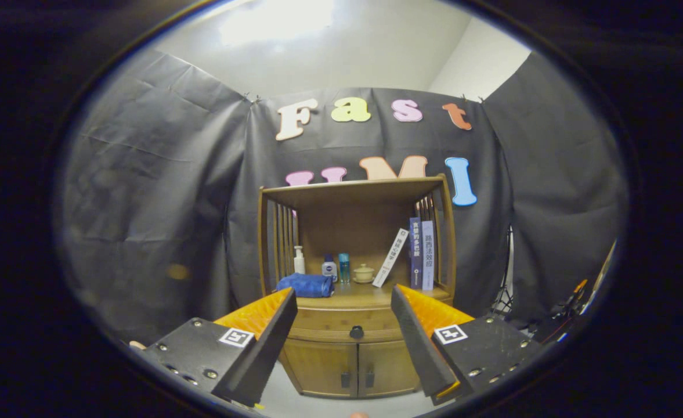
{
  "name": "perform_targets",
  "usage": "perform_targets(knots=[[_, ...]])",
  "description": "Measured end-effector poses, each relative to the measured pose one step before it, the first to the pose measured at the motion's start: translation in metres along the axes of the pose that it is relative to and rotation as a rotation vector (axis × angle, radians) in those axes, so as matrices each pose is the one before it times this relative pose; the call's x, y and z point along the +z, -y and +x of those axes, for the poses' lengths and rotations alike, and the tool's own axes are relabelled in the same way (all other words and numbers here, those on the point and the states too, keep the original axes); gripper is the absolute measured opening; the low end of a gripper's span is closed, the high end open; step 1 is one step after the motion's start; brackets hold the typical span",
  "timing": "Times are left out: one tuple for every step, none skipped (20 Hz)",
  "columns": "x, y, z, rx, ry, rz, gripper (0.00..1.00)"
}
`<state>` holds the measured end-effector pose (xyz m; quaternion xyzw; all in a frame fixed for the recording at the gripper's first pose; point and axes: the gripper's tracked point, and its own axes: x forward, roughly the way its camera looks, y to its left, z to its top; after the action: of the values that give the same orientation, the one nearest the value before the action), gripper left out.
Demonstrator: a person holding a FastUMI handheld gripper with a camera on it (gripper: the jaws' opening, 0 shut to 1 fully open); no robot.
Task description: Pull open the drawer, take out the items inside it, and place them on the countertop above the cabinet.
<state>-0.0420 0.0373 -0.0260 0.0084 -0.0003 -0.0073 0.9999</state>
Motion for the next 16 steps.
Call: perform_targets(knots=[[-0.00065, -0.00047, 0.00100, 0.00244, 0.00058, -0.00235, 0.97], [0.00001, -0.00088, 0.00103, 0.00217, 0.00058, -0.00300, 0.97], [-0.00021, -0.00005, 0.00134, 0.00086, -0.00010, -0.00334, 0.97], [-0.00010, -0.00035, 0.00048, 0.00098, 0.00096, -0.00554, 0.97], [-0.00040, -0.00012, -0.00009, -0.00194, 0.00158, -0.00578, 0.97], [-0.00150, 0.00083, 0.00134, -0.00071, 0.00241, -0.00396, 0.97], [-0.00196, -0.00068, 0.00159, 0.00145, -0.00029, -0.00039, 0.97], [-0.00304, -0.00081, 0.00164, 0.00311, -0.00035, 0.00193, 0.97], [-0.00346, -0.00189, 0.00207, 0.00323, 0.00417, 0.00718, 0.97], [-0.00263, -0.00259, 0.00277, 0.00699, 0.00907, 0.01019, 0.97], [-0.00400, -0.00230, 0.00401, 0.00458, 0.01299, 0.00274, 0.97], [-0.00272, -0.00209, 0.00493, 0.00632, 0.01640, -0.00364, 0.97], [-0.00580, -0.00155, 0.00536, 0.00802, 0.01382, -0.00813, 0.97], [-0.01010, -0.00134, 0.00697, 0.00623, -0.00285, -0.01207, 0.97], [-0.01433, 0.00042, 0.00781, 0.00555, -0.00561, -0.00877, 0.97], [-0.01333, -0.00124, 0.00749, 0.00691, -0.00969, -0.00501, 0.97]])
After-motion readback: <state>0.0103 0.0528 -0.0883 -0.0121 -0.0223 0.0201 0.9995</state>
